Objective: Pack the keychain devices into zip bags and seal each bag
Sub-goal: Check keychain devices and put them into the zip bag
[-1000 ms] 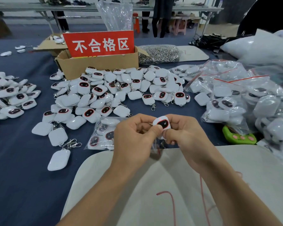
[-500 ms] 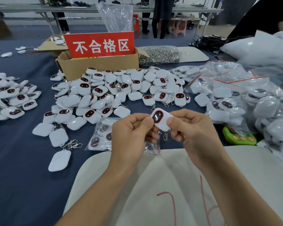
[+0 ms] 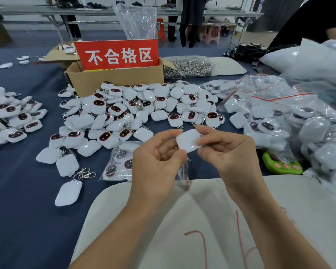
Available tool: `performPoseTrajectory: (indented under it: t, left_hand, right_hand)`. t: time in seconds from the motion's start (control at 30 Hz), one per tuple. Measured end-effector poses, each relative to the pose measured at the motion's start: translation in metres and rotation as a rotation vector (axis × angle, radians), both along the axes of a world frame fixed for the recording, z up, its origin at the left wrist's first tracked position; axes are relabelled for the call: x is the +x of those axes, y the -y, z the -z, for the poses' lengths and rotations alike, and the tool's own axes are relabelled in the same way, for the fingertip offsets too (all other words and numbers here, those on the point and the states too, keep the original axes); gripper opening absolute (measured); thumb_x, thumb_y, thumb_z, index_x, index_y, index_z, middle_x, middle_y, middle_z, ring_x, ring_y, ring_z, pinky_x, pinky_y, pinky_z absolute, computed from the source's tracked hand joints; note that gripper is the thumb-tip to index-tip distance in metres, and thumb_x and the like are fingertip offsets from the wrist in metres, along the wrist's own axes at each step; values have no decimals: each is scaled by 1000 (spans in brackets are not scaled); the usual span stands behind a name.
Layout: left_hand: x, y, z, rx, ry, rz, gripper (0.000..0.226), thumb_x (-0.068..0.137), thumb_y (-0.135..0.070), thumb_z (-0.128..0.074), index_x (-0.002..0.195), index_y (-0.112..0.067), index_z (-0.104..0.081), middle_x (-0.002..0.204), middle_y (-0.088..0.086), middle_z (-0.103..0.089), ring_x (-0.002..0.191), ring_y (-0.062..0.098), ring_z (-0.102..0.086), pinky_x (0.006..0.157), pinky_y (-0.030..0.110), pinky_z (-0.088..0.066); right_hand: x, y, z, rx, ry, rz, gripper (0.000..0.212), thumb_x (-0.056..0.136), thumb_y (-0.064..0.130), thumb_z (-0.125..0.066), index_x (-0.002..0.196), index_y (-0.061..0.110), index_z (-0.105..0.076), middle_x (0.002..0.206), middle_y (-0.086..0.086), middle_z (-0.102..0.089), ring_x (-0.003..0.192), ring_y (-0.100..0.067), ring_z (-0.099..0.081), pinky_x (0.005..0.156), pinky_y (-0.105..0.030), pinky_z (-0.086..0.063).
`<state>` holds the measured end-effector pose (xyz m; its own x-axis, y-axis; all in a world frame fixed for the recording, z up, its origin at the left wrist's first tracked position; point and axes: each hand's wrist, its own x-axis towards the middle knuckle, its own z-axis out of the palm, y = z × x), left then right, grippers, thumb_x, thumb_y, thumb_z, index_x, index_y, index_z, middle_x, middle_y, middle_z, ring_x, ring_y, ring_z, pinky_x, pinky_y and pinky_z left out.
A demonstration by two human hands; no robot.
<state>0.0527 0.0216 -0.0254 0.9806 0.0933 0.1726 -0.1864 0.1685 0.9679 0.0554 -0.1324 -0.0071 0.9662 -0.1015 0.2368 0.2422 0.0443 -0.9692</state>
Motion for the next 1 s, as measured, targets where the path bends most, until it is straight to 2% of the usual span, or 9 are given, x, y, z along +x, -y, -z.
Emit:
performPoseTrajectory:
  t: [0.27,0.4,0.57,0.63,0.67,0.73,0.8,0.9,1.0]
  left_hand:
    - [3,-3,2,44,29,44,49,78,19,-73,99,-24,-82,95,1,-81,92,18,-78,77,22,-59]
    - [5,-4,4,83,52,1,58,79,18,-74,95,-38,-82,93,-4,-81,90,14,-78,77,20,-58]
    - [3,-6,2,139,29,-77,48,83,9,-75,94,-37,-82,90,-9,-81,84,9,-77,74,19,-57]
    - [-2,-4,0,305,28,-214,22,86,-14,-80,94,-35,-79,78,-19,-76,72,3,-73,67,20,-55]
    - [-4,-2,0,526,38,-287,6,86,-32,-78,89,-37,-76,72,-22,-72,68,2,-68,63,23,-51]
    - [-10,5,0,1067,-22,-358,29,81,-65,-59,80,-39,-68,67,-16,-67,68,6,-60,61,32,-36]
    - [-13,11,-1,1327,-119,-323,39,80,-72,-47,82,-36,-61,72,-13,-66,75,14,-58,63,34,-26]
    - [-7,8,-3,1358,-149,-287,23,92,-53,-53,88,-31,-57,82,-10,-69,83,19,-62,65,34,-28]
    - [-9,5,-3,1160,-71,-380,21,91,-42,-58,78,-27,-51,65,-9,-62,68,16,-54,61,33,-32]
  right_hand:
    - [2,2,0,210,-113,-6,31,78,-18,-73,72,12,-73,99,-13,-80,93,-23,-77,81,-27,-59]
    - [2,2,2,138,-59,-3,31,82,-22,-68,82,9,-66,99,-9,-80,86,-16,-74,81,-24,-58]
    - [0,5,-1,-28,-72,-34,34,82,-15,-72,94,15,-81,90,-5,-81,81,-15,-74,77,-21,-57]
    - [1,8,-1,-51,-116,43,32,82,-11,-75,87,20,-82,83,-3,-80,73,-10,-73,70,-17,-54]
    - [3,9,0,-82,-144,101,31,81,-7,-77,82,23,-82,79,-2,-80,69,-9,-72,65,-15,-52]
    - [6,13,2,-141,-207,192,32,79,0,-81,75,32,-81,70,-4,-77,61,-11,-69,63,-19,-49]
    - [8,13,4,-157,-269,204,33,77,4,-82,74,37,-79,65,-9,-74,55,-15,-65,67,-29,-49]
    - [9,10,8,-263,-338,149,13,72,12,-74,74,24,-79,60,-7,-71,49,-15,-57,61,-30,-49]
    - [9,8,8,-332,-415,90,11,65,20,-70,71,20,-79,57,-5,-68,46,-14,-53,52,-23,-42]
